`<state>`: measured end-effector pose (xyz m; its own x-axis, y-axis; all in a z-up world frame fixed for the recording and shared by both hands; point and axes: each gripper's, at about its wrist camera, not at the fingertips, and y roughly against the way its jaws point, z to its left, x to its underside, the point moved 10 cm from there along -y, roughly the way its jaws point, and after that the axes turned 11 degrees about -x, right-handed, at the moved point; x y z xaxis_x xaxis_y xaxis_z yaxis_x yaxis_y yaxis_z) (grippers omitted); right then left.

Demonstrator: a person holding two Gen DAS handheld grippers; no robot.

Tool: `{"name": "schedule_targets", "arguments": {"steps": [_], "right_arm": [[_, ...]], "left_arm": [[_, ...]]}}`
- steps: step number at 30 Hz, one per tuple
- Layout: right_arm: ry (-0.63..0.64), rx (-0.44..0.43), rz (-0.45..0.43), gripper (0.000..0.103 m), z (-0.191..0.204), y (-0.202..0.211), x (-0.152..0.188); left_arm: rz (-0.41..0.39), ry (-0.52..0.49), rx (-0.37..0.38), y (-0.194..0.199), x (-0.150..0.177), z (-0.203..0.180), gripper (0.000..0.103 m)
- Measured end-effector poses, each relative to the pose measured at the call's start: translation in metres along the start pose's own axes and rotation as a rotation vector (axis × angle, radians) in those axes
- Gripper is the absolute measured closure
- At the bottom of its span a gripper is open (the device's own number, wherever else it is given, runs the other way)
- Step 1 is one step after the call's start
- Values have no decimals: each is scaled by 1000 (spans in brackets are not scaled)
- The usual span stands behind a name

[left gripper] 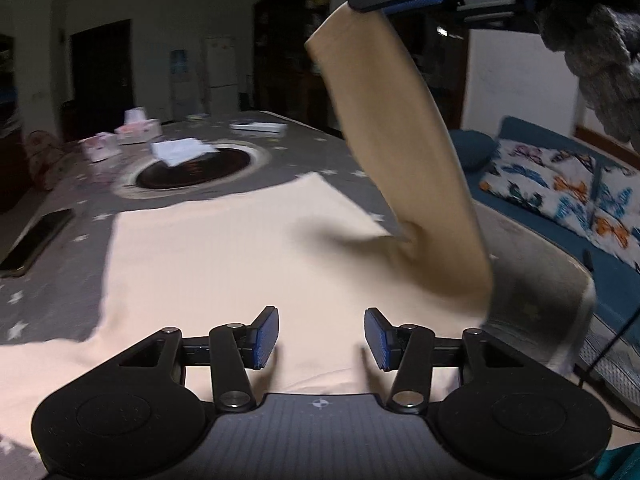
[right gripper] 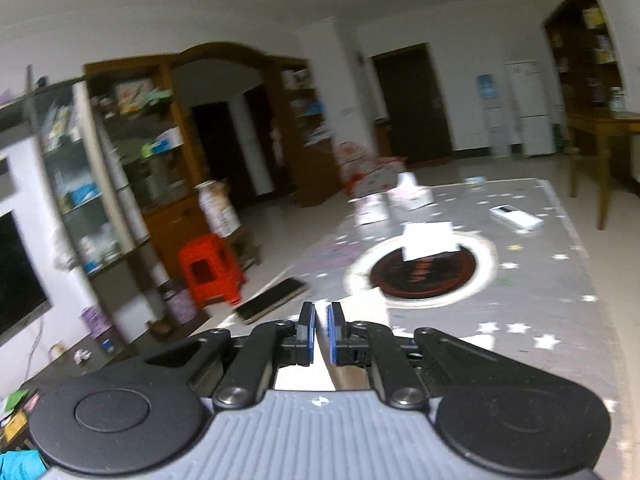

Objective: Fold clothes
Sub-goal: 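Grasp the sleeve with the right gripper and lift it over the body, then lay the sleeve across the body and open the right gripper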

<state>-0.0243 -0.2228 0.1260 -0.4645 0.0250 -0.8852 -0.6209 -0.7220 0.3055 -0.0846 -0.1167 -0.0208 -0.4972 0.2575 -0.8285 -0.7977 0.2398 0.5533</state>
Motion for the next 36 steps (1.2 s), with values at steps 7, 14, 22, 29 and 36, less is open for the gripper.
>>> {"name": "schedule_targets", "arguments": {"steps": [7, 14, 22, 29, 36], "right_arm": [[21, -100, 106, 97, 43, -65, 27], [11, -194, 242, 93, 70, -100, 74], [63, -98, 272, 81, 40, -64, 79], [91, 142, 367, 81, -28, -18, 129], [-37, 209, 333, 75, -60, 6, 144]], "left_arm": [[9, 89, -74, 11, 14, 40, 51], [26, 156, -133, 21, 28, 69, 50], [13, 181, -178, 32, 28, 92, 50], [-11, 167, -110, 22, 13, 77, 52], [14, 44, 52, 20, 20, 20, 52]]}}
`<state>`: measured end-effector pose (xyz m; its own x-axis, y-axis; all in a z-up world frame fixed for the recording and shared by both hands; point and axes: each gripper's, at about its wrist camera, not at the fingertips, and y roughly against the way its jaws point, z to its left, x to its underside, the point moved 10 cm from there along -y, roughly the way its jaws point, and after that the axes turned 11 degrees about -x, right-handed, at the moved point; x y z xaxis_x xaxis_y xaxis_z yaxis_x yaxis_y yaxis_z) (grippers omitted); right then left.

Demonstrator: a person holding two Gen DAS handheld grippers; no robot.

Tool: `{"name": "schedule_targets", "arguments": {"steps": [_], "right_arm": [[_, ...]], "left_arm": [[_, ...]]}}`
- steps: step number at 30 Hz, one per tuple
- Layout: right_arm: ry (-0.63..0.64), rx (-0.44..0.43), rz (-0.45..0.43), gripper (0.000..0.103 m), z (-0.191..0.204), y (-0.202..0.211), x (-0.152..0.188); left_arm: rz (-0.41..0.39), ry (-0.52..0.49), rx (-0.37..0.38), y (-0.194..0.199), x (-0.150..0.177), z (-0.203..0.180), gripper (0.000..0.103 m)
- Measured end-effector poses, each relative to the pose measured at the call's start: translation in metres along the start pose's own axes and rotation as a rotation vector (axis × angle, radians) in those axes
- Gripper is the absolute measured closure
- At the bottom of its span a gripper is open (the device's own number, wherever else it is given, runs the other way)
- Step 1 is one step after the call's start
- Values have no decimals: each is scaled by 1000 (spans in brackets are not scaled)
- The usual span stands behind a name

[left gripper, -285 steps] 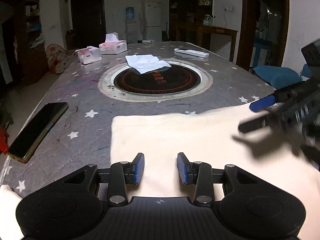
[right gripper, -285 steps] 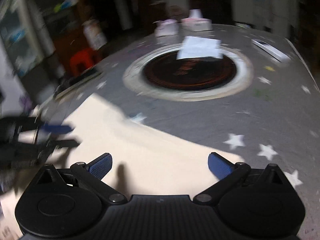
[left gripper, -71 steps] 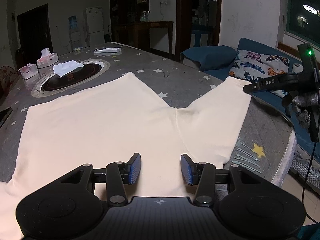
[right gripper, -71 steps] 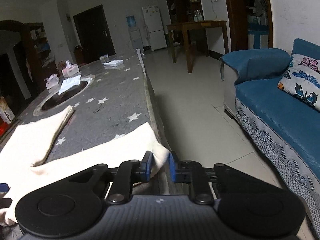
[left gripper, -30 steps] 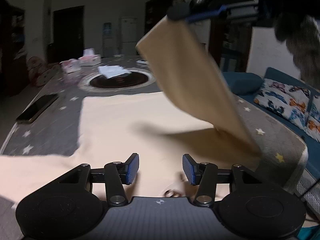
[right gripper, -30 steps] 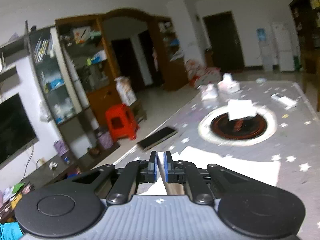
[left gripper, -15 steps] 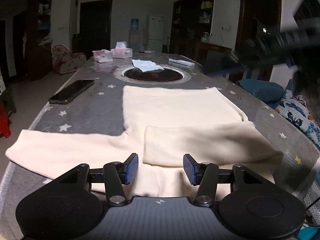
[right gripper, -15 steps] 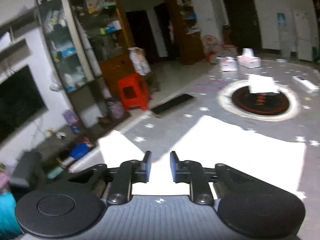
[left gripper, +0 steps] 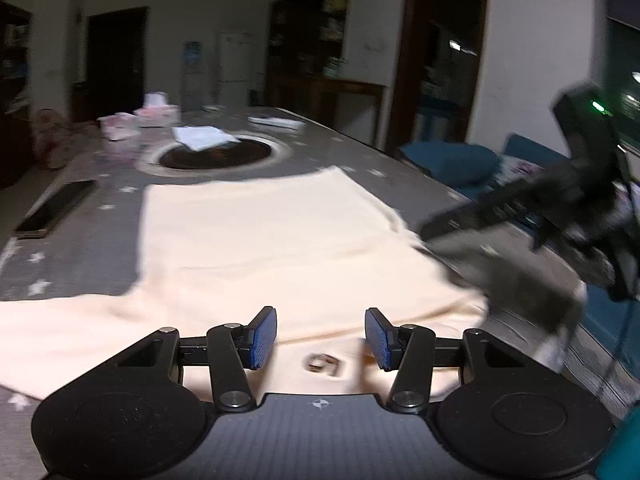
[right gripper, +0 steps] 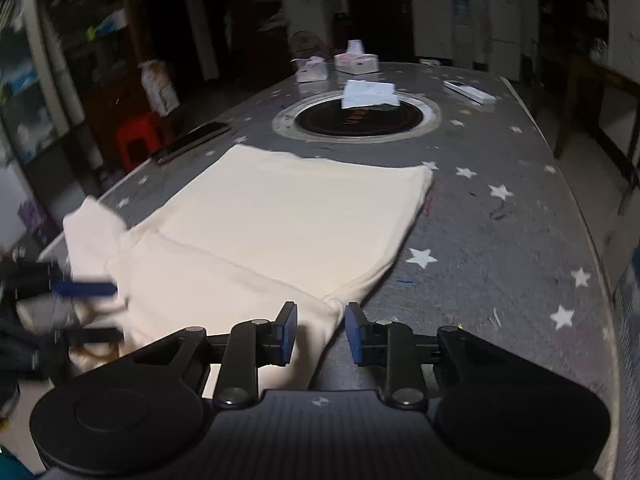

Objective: Fold clothes
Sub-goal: 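Lay the sleeve across the body and open the right gripper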

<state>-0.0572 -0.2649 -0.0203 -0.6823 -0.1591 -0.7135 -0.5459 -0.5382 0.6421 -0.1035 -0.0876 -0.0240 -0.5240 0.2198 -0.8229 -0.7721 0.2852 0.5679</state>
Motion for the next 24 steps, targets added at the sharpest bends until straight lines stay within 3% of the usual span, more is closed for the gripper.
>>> {"name": "schedule_targets", "arguments": {"steps": [3, 7, 8, 10, 13, 20, 24], "right_arm": [[-43, -19, -2, 69, -4, -6, 3], [-73, -37, 4, 70, -8, -17, 9], [-74, -36, 6, 71, -9, -19, 10], [-77, -22, 9, 86, -13, -22, 11], [-56, -11, 3, 92, -13, -21, 10], [-74, 82, -23, 92, -41, -10, 7], [-73, 103, -58, 85, -48, 3, 2]], "left_arm": [[24, -25, 32, -4, 6, -13, 52], [44, -45, 45, -7, 12, -21, 53], [47, -44, 50, -6, 13, -22, 54], [52, -41, 63, -6, 12, -25, 56], [66, -39, 93, -9, 13, -35, 58], [59, -56, 158, -21, 8, -67, 58], [52, -51, 176, -19, 2, -69, 58]]}}
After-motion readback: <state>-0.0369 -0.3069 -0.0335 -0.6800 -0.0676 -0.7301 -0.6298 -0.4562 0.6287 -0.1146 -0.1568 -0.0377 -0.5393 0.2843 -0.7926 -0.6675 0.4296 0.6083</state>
